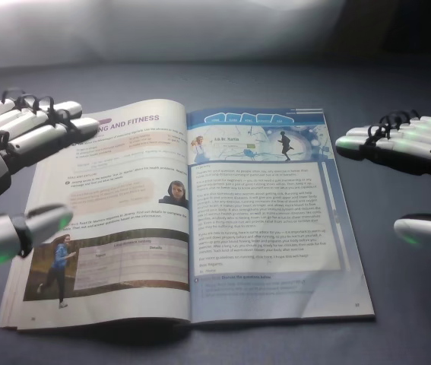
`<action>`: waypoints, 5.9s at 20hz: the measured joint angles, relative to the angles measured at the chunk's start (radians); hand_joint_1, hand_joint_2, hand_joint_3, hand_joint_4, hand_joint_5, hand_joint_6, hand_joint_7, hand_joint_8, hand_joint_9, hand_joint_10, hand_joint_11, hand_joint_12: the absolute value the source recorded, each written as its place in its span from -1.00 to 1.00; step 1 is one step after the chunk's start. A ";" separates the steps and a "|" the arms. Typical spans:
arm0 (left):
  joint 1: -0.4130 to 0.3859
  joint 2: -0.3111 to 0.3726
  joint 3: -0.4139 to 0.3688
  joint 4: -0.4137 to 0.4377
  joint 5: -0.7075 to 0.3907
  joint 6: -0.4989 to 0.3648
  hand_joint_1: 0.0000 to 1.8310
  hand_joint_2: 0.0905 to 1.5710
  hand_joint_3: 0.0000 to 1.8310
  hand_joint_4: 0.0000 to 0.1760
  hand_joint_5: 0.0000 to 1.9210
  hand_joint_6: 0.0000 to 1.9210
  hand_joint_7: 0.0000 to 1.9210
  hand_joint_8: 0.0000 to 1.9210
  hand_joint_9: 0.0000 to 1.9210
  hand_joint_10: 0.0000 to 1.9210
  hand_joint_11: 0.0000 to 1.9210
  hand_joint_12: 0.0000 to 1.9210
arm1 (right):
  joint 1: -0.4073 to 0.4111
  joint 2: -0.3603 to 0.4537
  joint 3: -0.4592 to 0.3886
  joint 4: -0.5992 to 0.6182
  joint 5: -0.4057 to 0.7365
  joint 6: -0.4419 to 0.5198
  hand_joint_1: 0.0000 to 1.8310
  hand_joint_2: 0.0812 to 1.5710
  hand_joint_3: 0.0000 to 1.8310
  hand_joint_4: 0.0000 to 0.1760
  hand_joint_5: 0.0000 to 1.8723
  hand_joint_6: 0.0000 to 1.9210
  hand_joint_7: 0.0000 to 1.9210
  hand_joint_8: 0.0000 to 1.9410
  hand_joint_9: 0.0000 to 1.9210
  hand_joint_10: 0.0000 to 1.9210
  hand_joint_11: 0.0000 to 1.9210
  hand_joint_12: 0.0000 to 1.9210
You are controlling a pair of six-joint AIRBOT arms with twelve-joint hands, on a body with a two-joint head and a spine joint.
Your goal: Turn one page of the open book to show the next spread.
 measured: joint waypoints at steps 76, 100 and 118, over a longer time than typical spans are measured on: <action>0.054 0.030 -0.009 -0.139 -0.116 0.044 -0.66 0.78 -1.00 -0.91 -0.89 -1.00 -1.00 -1.00 -1.00 -1.00 -1.00 -0.57 | 0.313 -0.436 0.243 -0.689 -0.237 0.323 -1.00 0.60 -0.99 -1.00 -0.99 -1.00 -1.00 -1.00 -1.00 -1.00 -1.00 -1.00; 0.255 0.127 -0.080 -0.436 -0.354 0.103 -1.00 0.88 -0.99 -0.84 -0.85 -1.00 -0.95 -1.00 -0.97 -0.99 -1.00 -0.66 | 0.573 -0.681 0.360 -0.705 -0.106 0.251 -1.00 0.65 -1.00 -1.00 -0.88 -1.00 -0.96 -0.99 -0.98 -1.00 -1.00 -0.73; 0.277 0.127 -0.093 -0.461 -0.404 0.097 -0.13 0.98 -0.47 -1.00 -0.99 -1.00 -0.99 -1.00 -0.99 -1.00 -1.00 -0.97 | 0.607 -0.563 0.256 -0.607 -0.021 0.108 -1.00 0.46 -1.00 -1.00 -1.00 -1.00 -1.00 -1.00 -1.00 -1.00 -1.00 -1.00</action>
